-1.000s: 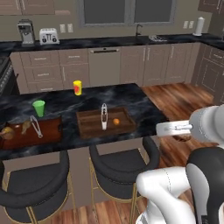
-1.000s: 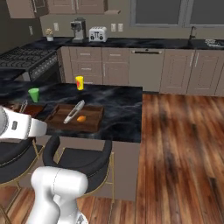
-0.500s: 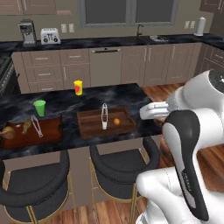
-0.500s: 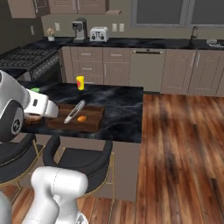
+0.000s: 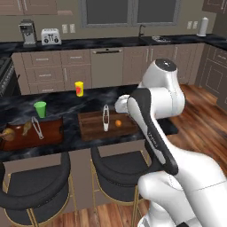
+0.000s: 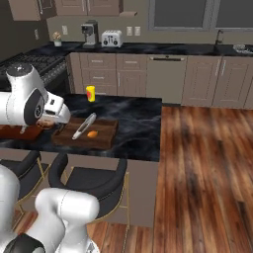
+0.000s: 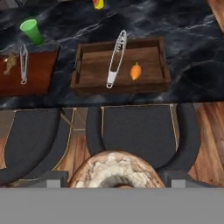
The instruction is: Gather the mushroom and carrot from the fridge and place them on a tray on the dining counter. Then gather the chicken drumsticks from the fridge and place them on the other tray.
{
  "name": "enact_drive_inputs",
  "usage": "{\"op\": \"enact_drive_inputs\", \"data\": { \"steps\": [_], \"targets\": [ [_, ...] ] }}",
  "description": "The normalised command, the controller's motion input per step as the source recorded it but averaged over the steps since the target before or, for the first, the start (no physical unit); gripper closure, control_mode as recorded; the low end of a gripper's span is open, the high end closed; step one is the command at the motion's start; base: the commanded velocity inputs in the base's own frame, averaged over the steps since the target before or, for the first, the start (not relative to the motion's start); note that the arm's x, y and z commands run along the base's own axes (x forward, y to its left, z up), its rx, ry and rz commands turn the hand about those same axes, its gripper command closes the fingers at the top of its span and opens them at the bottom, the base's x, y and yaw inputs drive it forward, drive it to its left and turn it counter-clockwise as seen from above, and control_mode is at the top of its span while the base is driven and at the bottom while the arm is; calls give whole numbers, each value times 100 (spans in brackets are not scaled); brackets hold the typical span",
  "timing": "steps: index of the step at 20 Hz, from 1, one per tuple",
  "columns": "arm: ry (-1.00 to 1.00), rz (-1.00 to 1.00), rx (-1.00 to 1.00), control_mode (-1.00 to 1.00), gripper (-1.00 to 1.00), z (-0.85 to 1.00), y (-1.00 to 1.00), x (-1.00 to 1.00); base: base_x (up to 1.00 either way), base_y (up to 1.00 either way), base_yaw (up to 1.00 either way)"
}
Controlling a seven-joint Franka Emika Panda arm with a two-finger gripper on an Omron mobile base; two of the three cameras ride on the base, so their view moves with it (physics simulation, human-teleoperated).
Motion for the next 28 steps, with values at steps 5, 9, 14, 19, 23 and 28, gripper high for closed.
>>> {"op": "enact_drive_inputs", "data": {
  "steps": [5, 9, 14, 19, 23, 28],
  "targets": [
    [17, 0, 0, -100, 100, -54, 45, 99, 0, 0, 0],
    [10, 0, -1, -100, 100, -49, 27, 93, 0, 0, 0],
    [0, 0, -7, -100, 100, -53, 16, 74, 0, 0, 0],
    [0, 0, -10, -100, 100, -39, 26, 64, 0, 0, 0],
    [0, 0, -1, -100, 100, -30, 23, 59, 0, 0, 0],
    [0, 0, 0, -100, 100, -32, 18, 58, 0, 0, 0]
  ]
}}
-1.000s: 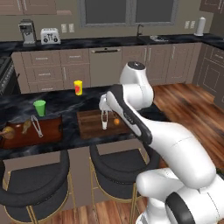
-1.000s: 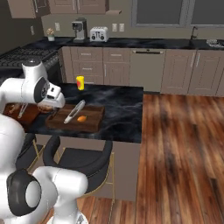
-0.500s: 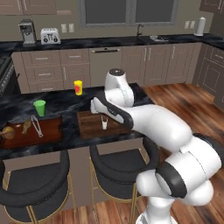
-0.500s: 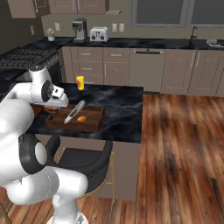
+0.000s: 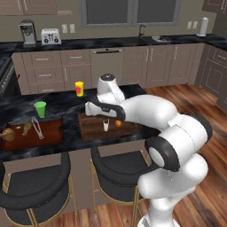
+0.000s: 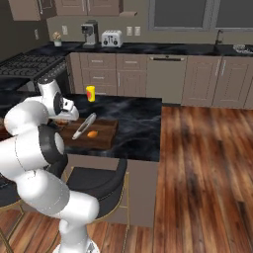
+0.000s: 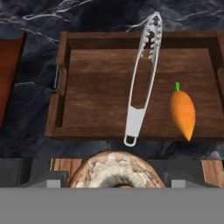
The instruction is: Gather the mushroom and carrot from the fridge and place them on a tray on the dining counter. Then gather the chicken drumsticks from the fridge and place them on the other tray.
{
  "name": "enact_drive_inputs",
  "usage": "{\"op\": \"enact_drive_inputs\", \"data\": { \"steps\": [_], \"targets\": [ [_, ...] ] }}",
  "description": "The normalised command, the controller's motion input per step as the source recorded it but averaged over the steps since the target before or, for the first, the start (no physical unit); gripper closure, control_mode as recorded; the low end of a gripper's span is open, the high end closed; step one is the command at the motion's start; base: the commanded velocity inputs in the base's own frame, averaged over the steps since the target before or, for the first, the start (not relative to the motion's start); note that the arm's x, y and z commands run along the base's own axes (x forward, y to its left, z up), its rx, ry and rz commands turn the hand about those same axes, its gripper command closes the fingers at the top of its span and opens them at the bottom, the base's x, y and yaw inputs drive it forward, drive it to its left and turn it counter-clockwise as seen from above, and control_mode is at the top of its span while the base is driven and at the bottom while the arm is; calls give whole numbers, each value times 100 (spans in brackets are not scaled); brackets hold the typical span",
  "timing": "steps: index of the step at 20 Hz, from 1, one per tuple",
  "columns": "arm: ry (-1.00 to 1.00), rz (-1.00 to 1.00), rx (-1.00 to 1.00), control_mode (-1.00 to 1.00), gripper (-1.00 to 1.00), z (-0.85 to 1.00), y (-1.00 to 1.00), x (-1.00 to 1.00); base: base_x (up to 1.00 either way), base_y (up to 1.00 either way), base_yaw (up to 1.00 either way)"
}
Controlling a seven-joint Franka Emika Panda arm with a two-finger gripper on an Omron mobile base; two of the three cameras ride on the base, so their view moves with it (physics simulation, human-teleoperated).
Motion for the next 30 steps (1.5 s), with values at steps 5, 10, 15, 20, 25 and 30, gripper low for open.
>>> {"op": "enact_drive_inputs", "data": {
  "steps": [5, 10, 15, 20, 25, 30],
  "targets": [
    [2, 0, -1, -100, 100, -40, 15, 54, 0, 0, 0],
    [7, 0, -2, -100, 100, -42, 22, 39, 0, 0, 0],
    [8, 0, -1, -100, 100, -37, 17, 28, 0, 0, 0],
    [4, 0, 0, -100, 100, -29, 5, 14, 0, 0, 0],
    [2, 0, 0, -100, 100, -28, 0, 7, 0, 0, 0],
    [0, 0, 0, -100, -100, -25, 0, 6, 0, 0, 0]
  ]
}}
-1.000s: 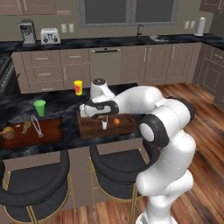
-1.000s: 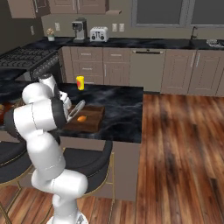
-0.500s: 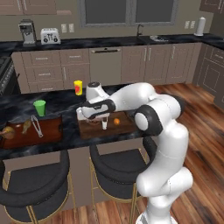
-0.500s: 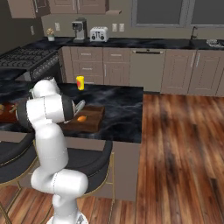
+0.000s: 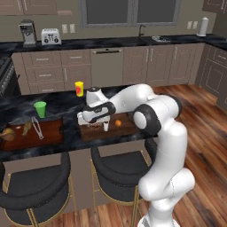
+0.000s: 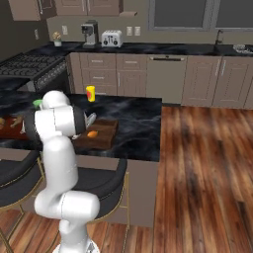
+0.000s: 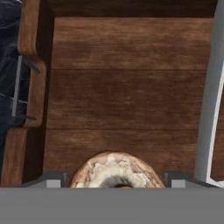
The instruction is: Gather the mushroom and carrot from the fridge and place them on a tray on the dining counter. Then gather the chicken drumsticks from the fridge and place them on the other tray.
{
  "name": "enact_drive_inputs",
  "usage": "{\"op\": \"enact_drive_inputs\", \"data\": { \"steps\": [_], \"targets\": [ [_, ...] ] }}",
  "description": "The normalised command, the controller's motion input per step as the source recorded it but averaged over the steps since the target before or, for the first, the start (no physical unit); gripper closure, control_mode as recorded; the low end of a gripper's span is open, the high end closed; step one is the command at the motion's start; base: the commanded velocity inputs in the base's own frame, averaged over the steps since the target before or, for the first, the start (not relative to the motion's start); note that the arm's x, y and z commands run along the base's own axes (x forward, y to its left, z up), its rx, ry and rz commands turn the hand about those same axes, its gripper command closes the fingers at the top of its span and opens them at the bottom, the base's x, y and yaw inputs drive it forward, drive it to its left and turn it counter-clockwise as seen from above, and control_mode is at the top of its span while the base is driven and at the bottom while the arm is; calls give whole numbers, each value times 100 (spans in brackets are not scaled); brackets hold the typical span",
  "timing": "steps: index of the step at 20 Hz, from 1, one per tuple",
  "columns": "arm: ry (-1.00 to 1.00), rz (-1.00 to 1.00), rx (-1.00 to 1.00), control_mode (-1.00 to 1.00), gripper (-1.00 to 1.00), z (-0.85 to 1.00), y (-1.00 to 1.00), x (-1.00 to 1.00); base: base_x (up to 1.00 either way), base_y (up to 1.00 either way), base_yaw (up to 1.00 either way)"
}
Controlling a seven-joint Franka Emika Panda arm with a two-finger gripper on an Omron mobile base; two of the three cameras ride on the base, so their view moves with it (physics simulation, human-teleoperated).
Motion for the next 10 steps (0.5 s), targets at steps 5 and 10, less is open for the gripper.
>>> {"op": "enact_drive_inputs", "data": {
  "steps": [5, 10],
  "targets": [
    [1, 0, 0, -100, -100, -9, 0, 11, 0, 0, 0],
    [0, 0, 0, -100, -100, 3, 0, 3, 0, 0, 0]
  ]
}}
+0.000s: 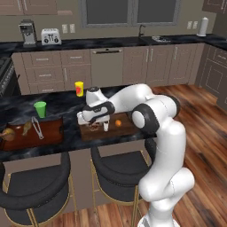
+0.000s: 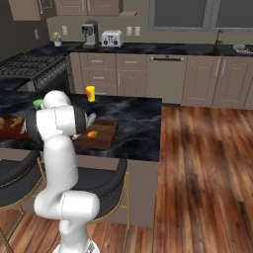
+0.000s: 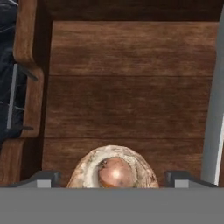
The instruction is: Gather the mushroom and carrot from the fridge and place them on a tray on the dining counter. Then gather the chicken drumsticks from the fridge and place them on the other tray.
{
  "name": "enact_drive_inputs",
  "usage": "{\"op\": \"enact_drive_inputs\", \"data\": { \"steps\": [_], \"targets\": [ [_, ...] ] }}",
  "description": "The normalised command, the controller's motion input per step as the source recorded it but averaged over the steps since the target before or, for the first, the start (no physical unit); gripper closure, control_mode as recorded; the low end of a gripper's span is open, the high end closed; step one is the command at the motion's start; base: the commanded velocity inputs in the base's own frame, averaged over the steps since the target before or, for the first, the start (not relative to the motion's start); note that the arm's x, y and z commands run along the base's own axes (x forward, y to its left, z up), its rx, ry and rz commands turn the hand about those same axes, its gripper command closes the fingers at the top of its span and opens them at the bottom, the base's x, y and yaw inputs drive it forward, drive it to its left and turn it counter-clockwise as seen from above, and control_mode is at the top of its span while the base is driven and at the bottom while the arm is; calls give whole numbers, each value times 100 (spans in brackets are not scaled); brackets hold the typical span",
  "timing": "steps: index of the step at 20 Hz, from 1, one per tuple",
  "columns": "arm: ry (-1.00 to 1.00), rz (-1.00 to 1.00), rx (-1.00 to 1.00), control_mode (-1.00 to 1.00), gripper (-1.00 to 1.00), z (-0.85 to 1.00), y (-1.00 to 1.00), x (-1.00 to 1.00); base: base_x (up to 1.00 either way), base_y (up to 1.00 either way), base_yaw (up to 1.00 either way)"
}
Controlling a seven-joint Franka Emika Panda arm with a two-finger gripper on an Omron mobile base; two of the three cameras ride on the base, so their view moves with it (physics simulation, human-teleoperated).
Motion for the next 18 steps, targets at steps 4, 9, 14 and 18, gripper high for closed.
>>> {"op": "enact_drive_inputs", "data": {
  "steps": [4, 9, 14, 18],
  "targets": [
    [0, 0, -4, -100, -100, 16, 0, -1, 0, 0, 0],
    [-7, 0, -5, -100, -100, 38, 0, -24, 0, 0, 0],
    [-14, 4, -1, -100, -100, 48, -1, -62, 0, 0, 0],
    [-17, 7, 0, -100, -100, 54, -17, -94, 0, 0, 0]
  ]
}}
